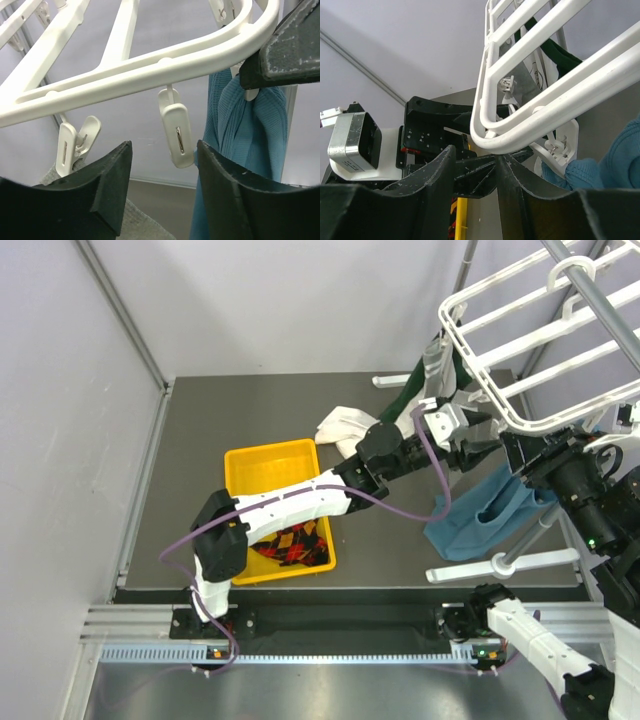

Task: Clip the socks to the hanger
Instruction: Open the clamp at the hanger.

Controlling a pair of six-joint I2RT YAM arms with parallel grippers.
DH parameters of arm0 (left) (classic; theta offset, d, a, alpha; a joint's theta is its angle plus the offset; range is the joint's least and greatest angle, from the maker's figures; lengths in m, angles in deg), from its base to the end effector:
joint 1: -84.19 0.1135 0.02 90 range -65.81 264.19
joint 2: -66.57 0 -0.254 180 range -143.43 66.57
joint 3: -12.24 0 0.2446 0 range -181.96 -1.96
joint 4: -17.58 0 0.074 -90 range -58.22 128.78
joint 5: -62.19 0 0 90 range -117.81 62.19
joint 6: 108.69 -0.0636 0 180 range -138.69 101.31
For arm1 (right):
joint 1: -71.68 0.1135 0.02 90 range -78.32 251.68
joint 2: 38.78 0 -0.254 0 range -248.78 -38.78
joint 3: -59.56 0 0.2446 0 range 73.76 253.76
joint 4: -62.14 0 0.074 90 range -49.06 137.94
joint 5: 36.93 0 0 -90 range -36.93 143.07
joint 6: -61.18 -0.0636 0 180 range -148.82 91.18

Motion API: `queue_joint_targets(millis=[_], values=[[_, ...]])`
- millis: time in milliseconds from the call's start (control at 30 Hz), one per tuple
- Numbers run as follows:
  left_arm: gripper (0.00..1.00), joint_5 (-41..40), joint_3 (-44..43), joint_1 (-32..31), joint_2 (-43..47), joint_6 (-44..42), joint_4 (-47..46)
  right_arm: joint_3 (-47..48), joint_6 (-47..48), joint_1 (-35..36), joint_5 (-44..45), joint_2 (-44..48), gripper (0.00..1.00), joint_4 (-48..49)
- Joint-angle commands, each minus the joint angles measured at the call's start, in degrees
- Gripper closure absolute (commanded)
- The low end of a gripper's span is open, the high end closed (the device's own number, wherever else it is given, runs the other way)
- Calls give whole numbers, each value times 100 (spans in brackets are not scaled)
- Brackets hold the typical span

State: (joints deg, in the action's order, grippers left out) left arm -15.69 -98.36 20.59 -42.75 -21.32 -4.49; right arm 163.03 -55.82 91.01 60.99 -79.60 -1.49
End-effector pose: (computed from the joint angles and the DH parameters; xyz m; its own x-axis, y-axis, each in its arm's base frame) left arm 0.1986 -0.4301 0.4126 0.2202 -0.3426 -0.9133 0.9524 0.2781 0.1253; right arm 0.0757 0.0173 0.4945 -0.1042 0.4400 -0.8919 -0.1690 0.8760 0.4518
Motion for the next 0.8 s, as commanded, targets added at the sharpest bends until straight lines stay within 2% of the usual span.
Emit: queue_joint_targets(millis=[0, 33, 133, 233, 267, 333, 367, 400, 500, 767], values=[[42, -25, -370, -30, -46, -79, 41, -15, 46, 0, 95, 39, 63, 109], [48, -52, -379, -30, -28, -71, 76, -15, 55, 0, 113, 39, 63, 109], [55, -78, -371, -39, 24, 35, 199, 2, 46, 9, 122, 12, 63, 91], [74, -52, -371, -39, 112, 105, 322, -24, 55, 0, 113, -40, 63, 48], [87, -26, -388, -30, 147, 114, 366, -24, 55, 0, 122, -49, 62, 47], [94, -17, -397, -30, 226, 184, 524, -59, 64, 0, 104, -49, 62, 47], [96, 18, -397, -39, 261, 202, 577, -77, 64, 9, 78, -58, 61, 56], [97, 45, -397, -39, 288, 228, 664, -120, 81, 9, 34, -75, 55, 82], [100, 45, -406, -83, 385, 237, 805, -138, 152, 0, -115, -137, 47, 91], [100, 19, -397, -136, 534, 430, 1130, -139, 222, 9, -115, -269, 48, 48]])
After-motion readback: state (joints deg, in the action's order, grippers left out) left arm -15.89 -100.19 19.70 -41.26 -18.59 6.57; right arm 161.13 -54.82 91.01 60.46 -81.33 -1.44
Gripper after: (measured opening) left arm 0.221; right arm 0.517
